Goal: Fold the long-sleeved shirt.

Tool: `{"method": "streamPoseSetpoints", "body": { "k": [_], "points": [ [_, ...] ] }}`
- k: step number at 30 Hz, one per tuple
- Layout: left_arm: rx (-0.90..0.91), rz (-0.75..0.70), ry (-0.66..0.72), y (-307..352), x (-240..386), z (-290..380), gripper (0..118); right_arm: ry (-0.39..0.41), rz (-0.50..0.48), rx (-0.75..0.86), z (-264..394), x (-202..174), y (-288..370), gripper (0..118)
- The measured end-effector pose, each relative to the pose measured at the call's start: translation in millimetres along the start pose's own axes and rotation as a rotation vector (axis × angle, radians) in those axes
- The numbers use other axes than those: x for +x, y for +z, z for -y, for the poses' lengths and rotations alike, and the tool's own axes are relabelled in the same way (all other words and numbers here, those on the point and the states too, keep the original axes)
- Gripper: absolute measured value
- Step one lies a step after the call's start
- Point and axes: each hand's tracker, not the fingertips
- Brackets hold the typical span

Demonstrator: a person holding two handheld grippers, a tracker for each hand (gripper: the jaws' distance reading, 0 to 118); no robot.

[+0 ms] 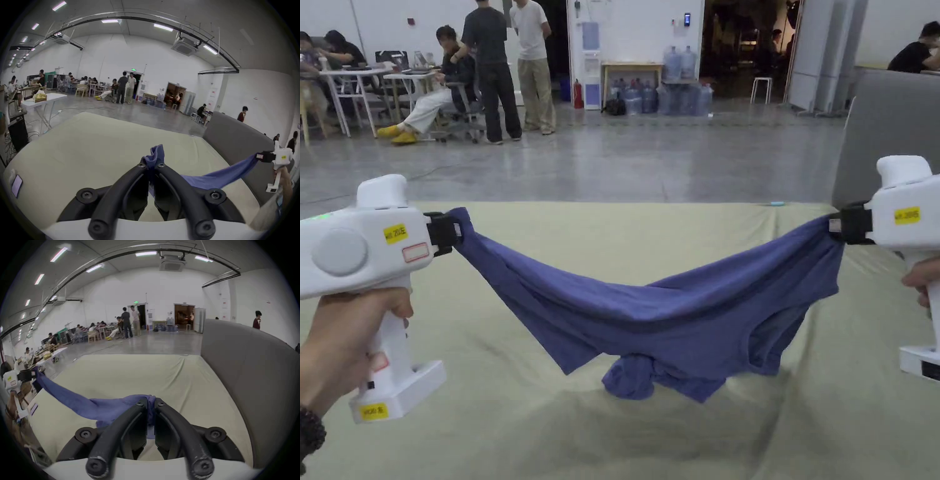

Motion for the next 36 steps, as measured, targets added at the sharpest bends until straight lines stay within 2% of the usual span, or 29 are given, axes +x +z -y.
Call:
{"method": "streamPoseSetpoints", "body": {
  "k": [8,14,15,18,21,24,25,26,27,28,29,30,31,32,33,34,35,36],
  "points": [
    [-0.165,0.040,-0.053,108.0,-25.3,156.7,0,0.023,-0.118,-0.241,175.2,-5.0,71.2,3],
    [-0.370,-0.025,0.016,156.7,-54.9,251.8,0,0.027,-0.114,-0.513,287.5,-2.0,95.4,3],
    [-0.388,-0.034,0.005,159.3,-58.7,260.8,0,0.024,-0.122,-0.555,301.9,7.2,91.0,3],
    [-0.425,-0.070,-0.009,161.9,-68.1,279.0,0,0.042,-0.112,-0.646,327.9,10.6,80.9,3],
    [-0.461,-0.088,0.007,156.7,-89.0,292.3,0,0.080,-0.056,-0.679,340.4,14.0,70.4,3],
    [-0.469,-0.096,0.025,154.6,-93.8,295.5,0,0.040,-0.049,-0.661,338.7,17.7,67.5,5],
    [-0.460,-0.087,0.051,154.0,-94.1,292.9,0,0.029,-0.039,-0.636,334.8,17.4,68.9,12],
    [-0.454,-0.090,0.058,153.3,-93.2,288.9,10,0.027,-0.028,-0.613,331.0,17.3,72.1,37],
    [-0.443,-0.096,0.066,153.7,-91.1,283.2,60,0.025,-0.027,-0.583,325.8,18.7,81.8,83],
    [-0.437,-0.100,0.067,156.6,-86.3,278.8,105,0.018,-0.022,-0.558,320.4,18.5,88.7,106],
    [-0.432,-0.088,0.079,158.0,-85.5,273.9,117,0.005,-0.020,-0.511,313.7,18.5,97.5,109],
    [-0.314,-0.046,0.114,168.2,-83.7,266.3,115,-0.010,-0.033,-0.465,306.9,18.3,105.6,109],
    [-0.358,-0.021,0.117,170.6,-80.2,260.7,115,-0.036,-0.030,-0.446,301.2,16.6,115.0,108],
    [-0.362,-0.026,0.126,176.3,-66.1,255.3,112,-0.062,-0.024,-0.452,296.7,15.7,119.6,97],
    [-0.366,-0.034,0.130,177.6,-59.5,250.5,81,-0.076,-0.028,-0.449,294.6,15.0,121.8,59],
    [-0.340,-0.013,0.141,181.4,-53.4,246.9,0,-0.076,-0.040,-0.430,293.5,13.6,124.7,11],
    [-0.313,-0.009,0.123,182.9,-45.1,244.1,0,-0.065,-0.031,-0.426,292.6,7.6,124.6,0],
    [-0.312,-0.015,0.104,174.5,-42.9,241.0,0,-0.053,-0.019,-0.429,295.9,3.9,123.5,0]
  ]
}}
